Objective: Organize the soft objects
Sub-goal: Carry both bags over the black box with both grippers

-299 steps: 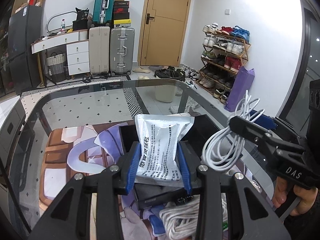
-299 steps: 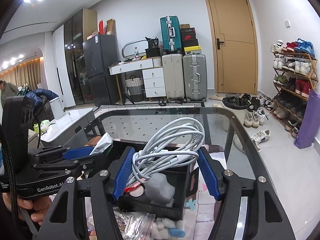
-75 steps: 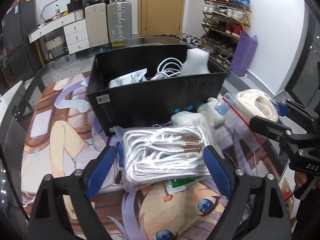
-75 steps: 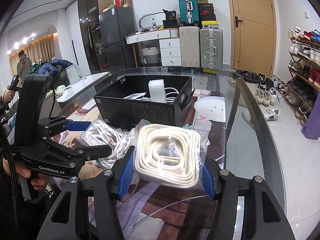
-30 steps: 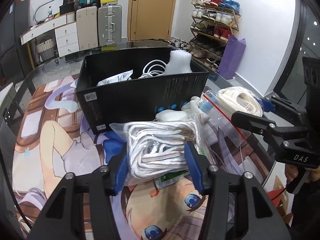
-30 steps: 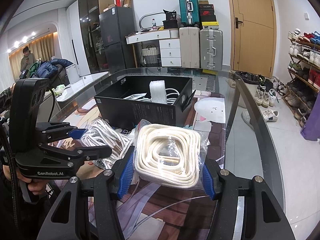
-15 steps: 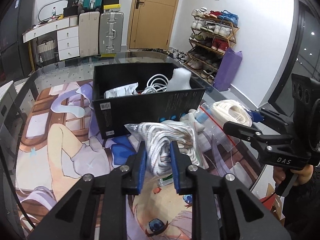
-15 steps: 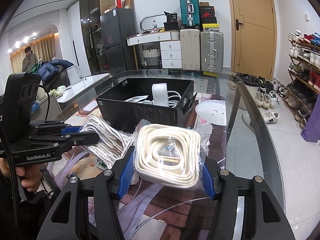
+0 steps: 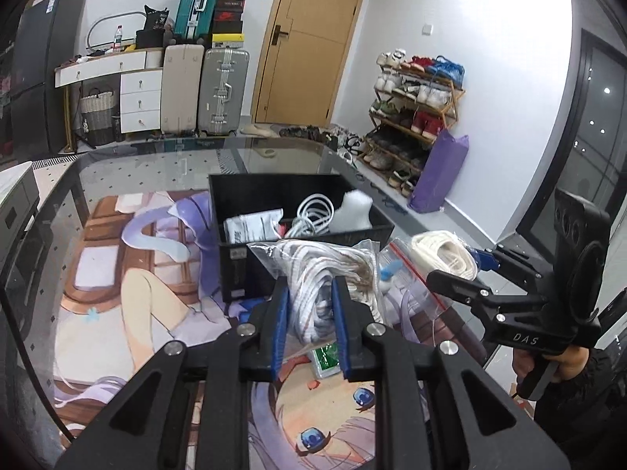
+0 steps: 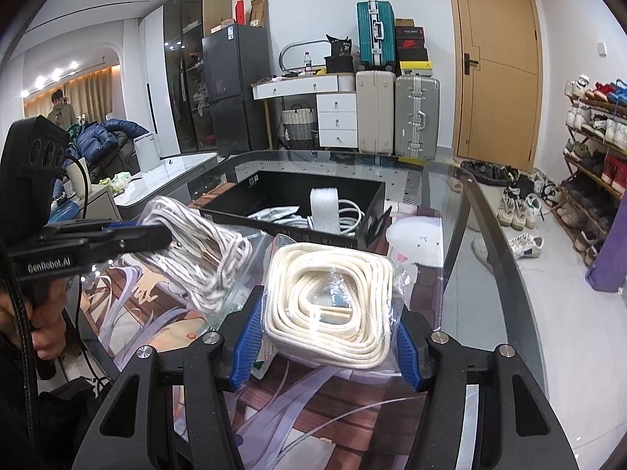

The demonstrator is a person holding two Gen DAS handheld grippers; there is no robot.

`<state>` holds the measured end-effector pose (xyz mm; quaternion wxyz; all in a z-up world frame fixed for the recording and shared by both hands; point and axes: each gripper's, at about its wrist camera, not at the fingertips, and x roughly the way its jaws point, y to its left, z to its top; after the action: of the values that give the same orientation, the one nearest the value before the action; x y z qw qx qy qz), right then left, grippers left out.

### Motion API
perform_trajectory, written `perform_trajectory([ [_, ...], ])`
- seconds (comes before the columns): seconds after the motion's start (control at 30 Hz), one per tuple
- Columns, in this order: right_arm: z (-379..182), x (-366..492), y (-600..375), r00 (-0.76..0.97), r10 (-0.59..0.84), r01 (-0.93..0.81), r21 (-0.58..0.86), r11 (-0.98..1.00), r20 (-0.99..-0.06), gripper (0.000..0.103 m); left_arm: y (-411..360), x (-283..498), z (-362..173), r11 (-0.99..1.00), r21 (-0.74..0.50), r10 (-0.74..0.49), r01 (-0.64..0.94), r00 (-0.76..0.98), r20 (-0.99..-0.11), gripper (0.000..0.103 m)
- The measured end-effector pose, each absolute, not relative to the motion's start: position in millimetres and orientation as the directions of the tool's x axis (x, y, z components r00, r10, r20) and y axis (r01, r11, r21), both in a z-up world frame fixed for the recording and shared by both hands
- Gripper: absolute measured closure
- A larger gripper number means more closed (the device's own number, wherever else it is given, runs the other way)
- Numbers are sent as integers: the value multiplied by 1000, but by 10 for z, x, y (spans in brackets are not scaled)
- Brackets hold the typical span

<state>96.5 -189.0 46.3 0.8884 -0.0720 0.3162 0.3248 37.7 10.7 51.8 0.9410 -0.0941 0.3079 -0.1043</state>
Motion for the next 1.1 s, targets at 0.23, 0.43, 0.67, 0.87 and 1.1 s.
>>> perform_trajectory([
  [0.23, 675, 928, -1856, 625, 531, -616, 56, 786, -572, 44, 289, 366, 712, 958, -256, -246, 128, 824, -511, 85],
  [0.43, 854, 1036, -1770, 652, 496, -594, 20, 804, -574, 44, 424, 528, 800, 953, -279, -248, 120, 838, -487, 85],
  [0.67, 993, 1245, -1701, 680, 466, -563, 5, 827, -566, 44, 531, 818, 836, 948, -297, -250, 114, 844, -474, 85],
  [0.87, 1035, 1452, -1554, 685, 457, -554, 1, 832, -568, 44, 627, 1131, 693, 946, -313, -242, 89, 834, -496, 85],
  [1.1, 1025, 1714, -1379, 682, 449, -554, -7, 833, -577, 44, 649, 1443, 449, 937, -342, -263, 77, 798, -542, 85],
])
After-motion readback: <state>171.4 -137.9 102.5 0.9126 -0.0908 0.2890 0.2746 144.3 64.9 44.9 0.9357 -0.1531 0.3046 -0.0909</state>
